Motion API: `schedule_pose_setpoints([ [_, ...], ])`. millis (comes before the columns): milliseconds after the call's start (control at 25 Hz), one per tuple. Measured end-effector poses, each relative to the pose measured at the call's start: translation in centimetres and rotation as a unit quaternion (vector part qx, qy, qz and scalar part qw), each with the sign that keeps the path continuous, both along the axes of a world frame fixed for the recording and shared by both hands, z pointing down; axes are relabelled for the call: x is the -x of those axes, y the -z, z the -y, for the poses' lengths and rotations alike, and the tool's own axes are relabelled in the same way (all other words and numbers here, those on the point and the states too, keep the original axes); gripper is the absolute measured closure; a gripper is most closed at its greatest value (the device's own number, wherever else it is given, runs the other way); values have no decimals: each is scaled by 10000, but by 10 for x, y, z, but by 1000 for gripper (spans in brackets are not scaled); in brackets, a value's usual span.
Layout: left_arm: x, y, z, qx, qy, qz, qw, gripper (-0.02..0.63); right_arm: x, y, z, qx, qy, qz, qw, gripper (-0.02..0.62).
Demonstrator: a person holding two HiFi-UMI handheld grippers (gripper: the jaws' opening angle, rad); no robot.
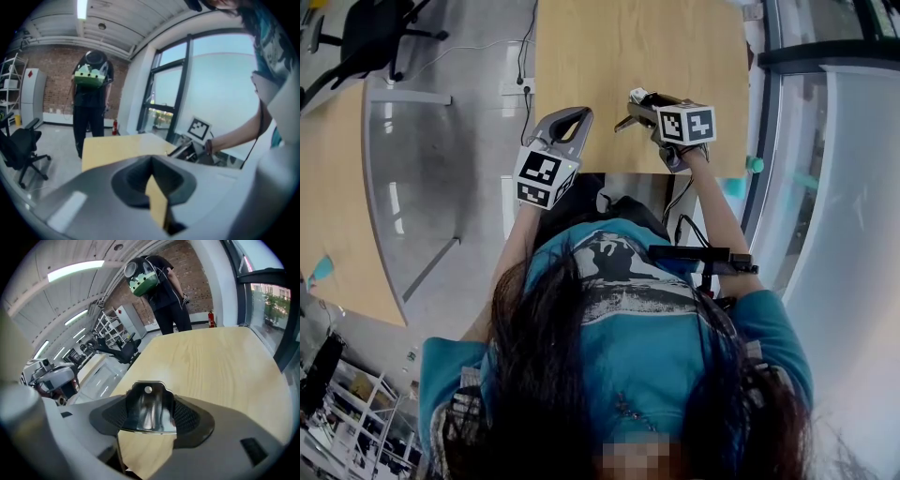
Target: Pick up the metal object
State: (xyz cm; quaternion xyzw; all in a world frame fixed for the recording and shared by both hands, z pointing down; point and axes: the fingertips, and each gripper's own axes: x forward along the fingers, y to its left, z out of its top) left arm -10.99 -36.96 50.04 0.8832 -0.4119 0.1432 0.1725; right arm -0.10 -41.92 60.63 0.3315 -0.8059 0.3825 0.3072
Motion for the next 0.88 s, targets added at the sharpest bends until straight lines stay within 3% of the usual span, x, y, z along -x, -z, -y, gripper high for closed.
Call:
schedule_pose_setpoints([
  [440, -35, 17, -67, -208, -176, 46, 9996, 603, -43, 57, -93, -242, -498, 587, 9967, 296],
  [680, -67, 25, -128, -345, 96, 53, 9993, 603, -84, 75, -170, -311, -608, 840, 9941, 296],
  [880, -70, 19, -200, -260, 445, 82, 9986, 603, -98, 78, -239, -318, -590, 997, 9928, 296],
])
